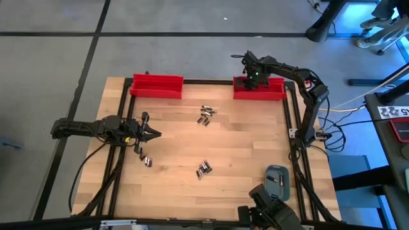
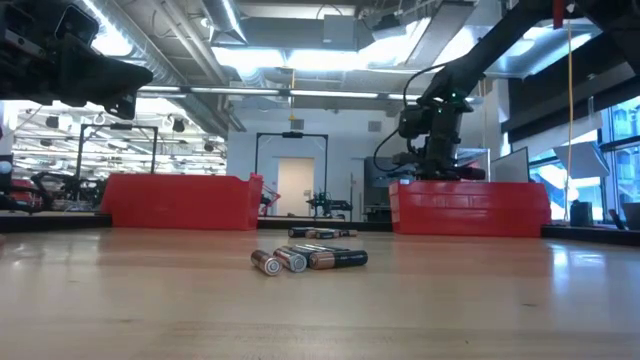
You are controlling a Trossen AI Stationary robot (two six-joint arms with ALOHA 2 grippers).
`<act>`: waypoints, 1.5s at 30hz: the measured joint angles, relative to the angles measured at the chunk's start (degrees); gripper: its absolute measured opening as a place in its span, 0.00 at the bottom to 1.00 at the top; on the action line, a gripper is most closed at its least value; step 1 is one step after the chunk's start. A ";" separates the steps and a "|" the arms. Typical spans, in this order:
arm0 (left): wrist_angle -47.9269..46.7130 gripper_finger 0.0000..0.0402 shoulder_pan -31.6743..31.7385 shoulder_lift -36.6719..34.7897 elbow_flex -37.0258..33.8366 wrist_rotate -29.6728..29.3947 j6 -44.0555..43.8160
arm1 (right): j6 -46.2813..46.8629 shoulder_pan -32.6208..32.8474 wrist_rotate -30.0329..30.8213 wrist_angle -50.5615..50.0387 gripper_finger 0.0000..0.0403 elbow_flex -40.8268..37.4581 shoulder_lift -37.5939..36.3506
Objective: Sort batteries
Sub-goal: Put the small black battery into the right red bin
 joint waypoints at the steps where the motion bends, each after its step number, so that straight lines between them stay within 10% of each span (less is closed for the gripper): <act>1: -0.01 0.05 0.00 0.00 0.00 -0.02 -0.02 | -0.13 0.00 -0.21 -0.05 0.14 0.00 0.00; 16: 0.01 0.05 0.00 0.01 0.00 -0.01 -1.51 | -3.59 0.00 0.02 -4.06 0.40 5.02 -1.75; 24: -0.01 0.05 0.00 0.00 0.00 0.00 -1.57 | -9.43 3.66 10.02 -10.95 0.40 11.74 -11.48; 34: -0.01 0.05 0.00 0.00 0.00 -0.01 -1.57 | -16.81 25.64 26.17 -10.00 0.40 7.61 -23.02; 45: -0.01 0.05 -0.02 0.02 0.00 -0.01 -5.78 | -15.40 52.99 25.36 18.37 0.40 -17.71 -25.24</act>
